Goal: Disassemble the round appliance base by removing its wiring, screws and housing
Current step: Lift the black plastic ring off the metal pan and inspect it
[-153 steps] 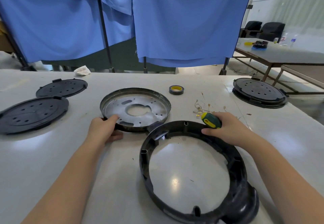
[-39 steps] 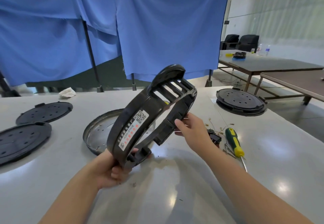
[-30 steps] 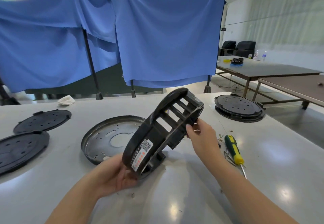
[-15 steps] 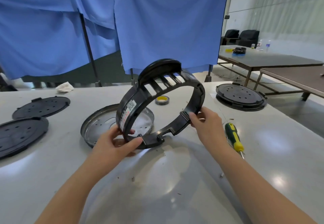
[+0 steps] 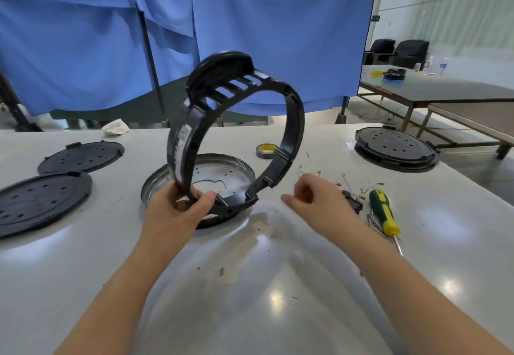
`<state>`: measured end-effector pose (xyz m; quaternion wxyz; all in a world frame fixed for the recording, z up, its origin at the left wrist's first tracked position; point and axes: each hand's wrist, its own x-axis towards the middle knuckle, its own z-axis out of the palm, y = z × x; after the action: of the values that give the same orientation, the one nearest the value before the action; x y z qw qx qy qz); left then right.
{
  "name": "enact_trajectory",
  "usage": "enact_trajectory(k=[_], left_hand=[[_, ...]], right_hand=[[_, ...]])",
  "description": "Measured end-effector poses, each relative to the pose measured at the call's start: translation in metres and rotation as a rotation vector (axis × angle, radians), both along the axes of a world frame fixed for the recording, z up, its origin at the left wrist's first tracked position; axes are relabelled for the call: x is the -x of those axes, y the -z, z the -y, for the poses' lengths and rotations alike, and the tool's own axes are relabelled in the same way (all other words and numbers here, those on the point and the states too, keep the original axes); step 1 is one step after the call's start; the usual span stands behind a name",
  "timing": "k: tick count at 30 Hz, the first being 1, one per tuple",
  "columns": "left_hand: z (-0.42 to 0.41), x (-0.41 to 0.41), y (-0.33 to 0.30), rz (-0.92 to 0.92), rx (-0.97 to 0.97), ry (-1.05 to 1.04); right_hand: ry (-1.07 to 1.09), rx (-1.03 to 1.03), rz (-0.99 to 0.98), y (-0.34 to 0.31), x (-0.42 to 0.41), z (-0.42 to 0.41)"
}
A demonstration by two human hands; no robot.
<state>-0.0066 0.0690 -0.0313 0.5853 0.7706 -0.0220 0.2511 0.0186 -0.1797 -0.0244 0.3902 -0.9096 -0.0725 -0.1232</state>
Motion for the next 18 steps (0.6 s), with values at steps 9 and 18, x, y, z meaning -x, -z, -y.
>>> enact_trajectory(k=[9,18], left_hand=[[-0.007,-0.005,0.002,0.014,0.147,0.001],[0.002,-0.006,0.010,-0.045,0.120,0.039]], right_hand=[[-0.659,0.265,-0.289,0.009,0.034,-0.069],[-0.683,0.310,-0.180,0.018,0.038,-0.078]])
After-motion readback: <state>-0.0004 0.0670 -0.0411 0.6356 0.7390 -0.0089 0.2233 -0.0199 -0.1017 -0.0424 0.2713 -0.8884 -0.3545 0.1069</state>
